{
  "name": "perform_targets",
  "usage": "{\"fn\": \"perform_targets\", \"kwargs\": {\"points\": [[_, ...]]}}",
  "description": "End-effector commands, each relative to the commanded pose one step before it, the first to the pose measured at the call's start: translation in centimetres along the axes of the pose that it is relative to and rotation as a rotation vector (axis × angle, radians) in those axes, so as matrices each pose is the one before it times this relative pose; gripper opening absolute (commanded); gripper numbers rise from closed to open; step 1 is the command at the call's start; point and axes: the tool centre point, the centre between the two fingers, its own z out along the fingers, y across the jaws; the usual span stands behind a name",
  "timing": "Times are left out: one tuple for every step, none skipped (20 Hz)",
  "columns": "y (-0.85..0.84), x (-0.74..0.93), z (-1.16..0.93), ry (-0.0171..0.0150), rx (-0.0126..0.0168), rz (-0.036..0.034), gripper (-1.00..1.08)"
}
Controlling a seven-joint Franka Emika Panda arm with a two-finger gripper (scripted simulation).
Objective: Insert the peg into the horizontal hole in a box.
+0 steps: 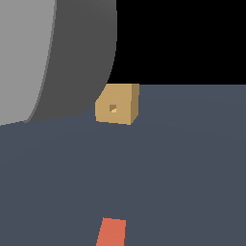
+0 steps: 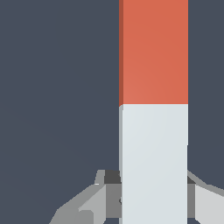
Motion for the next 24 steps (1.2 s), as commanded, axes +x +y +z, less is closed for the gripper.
{"fn": "perform_targets", "kwargs": {"points": [[-0.263,0.893,-0.216,-0.00045,-0.00196,0.00288,-1.0],[-0.178,0.427,-0.056,0.0,0.0,0.00195,-1.0],[-0.191,0.483,-0.061,0.0,0.0,0.00195,-1.0],[-0.213,0.52,-0.067,0.0,0.0,0.00229,-1.0],[-0.232,0.569,-0.073,0.0,0.0,0.00249,-1.0],[-0.251,0.623,-0.08,0.0,0.0,0.00267,-1.0],[-0.272,0.682,-0.087,0.0,0.0,0.00285,-1.0],[-0.298,0.733,-0.094,0.0,-0.00001,0.00324,-1.0],[-0.319,0.801,-0.102,0.0,-0.00001,0.00338,-1.0],[-0.337,0.835,-0.107,0.0,-0.00001,0.00365,-1.0],[-0.347,0.869,-0.111,0.0,-0.00001,0.00372,-1.0],[-0.359,0.897,-0.115,0.0,-0.00001,0.00391,-1.0],[-0.372,0.932,-0.119,0.00001,-0.00001,0.00403,-1.0],[-0.385,0.97,-0.124,0.00001,-0.00001,0.00414,-1.0],[-0.4,1.007,-0.129,0.00001,-0.00001,0.00437,-1.0],[-0.416,1.052,-0.134,0.00001,-0.00001,0.00453,-1.0],[-0.431,1.091,-0.139,0.00001,-0.00001,0.00473,-1.0],[-0.441,1.121,-0.143,0.00001,-0.00001,0.00488,-1.0],[-0.44,1.127,-0.143,0.00001,-0.00001,0.00483,-1.0],[-0.438,1.121,-0.143,0.00001,-0.00001,0.00488,-1.0],[-0.435,1.119,-0.143,0.00001,-0.00001,0.00483,-1.0],[-0.431,1.116,-0.142,0.00001,-0.00001,0.00478,-1.0],[-0.427,1.108,-0.141,0.00001,-0.00001,0.00478,-1.0],[-0.422,1.1,-0.14,0.00001,-0.00001,0.00478,-1.0]]}}
